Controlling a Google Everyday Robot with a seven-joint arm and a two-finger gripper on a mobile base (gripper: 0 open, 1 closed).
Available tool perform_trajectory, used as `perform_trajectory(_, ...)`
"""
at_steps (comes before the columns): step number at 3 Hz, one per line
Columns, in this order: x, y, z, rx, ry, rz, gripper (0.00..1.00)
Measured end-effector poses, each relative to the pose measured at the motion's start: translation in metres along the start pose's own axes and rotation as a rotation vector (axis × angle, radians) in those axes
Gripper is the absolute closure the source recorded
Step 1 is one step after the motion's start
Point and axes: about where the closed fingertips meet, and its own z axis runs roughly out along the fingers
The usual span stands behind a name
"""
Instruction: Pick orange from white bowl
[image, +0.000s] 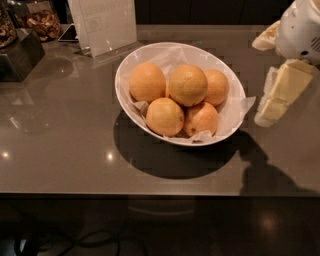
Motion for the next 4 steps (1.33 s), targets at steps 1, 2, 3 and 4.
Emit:
perform_trajectory(1,-0.051,-0.03,0.024,-0.074,-0.147,-0.059,0.0)
perform_trajectory(2,-0.09,-0.048,0.05,-0.153,-0.249,-0.08,0.0)
perform_trajectory(3,-0.093,-0.052,0.052,-0.147,-0.258,-0.078,0.0)
perform_trajectory(4,-0.092,-0.048,0.069,-0.184,-0.307,-0.046,0.0)
